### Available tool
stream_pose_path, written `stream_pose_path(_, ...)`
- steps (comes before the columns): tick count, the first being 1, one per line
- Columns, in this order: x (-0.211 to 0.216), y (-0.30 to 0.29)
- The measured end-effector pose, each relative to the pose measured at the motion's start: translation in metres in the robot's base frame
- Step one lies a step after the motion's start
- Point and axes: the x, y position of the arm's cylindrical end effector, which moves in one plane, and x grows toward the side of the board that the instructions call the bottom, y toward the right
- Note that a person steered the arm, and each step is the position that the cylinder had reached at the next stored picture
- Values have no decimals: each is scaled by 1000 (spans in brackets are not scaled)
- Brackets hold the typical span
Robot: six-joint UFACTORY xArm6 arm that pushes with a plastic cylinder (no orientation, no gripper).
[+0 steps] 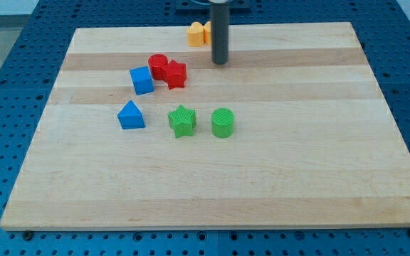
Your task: Move the blue triangle to the left center of the board
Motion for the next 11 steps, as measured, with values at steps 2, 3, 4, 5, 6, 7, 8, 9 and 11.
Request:
stream_pose_path(2,3,6)
stream_pose_path(3,28,14)
stream_pose_path(4,73,15)
stream_pose_path(5,81,-21)
stream_pose_path(6,81,-78)
stream_pose_path(7,96,-128)
stream_pose_path(8,138,-148)
stream_pose_path(9,175,-148)
stream_pose_path(11,147,-161)
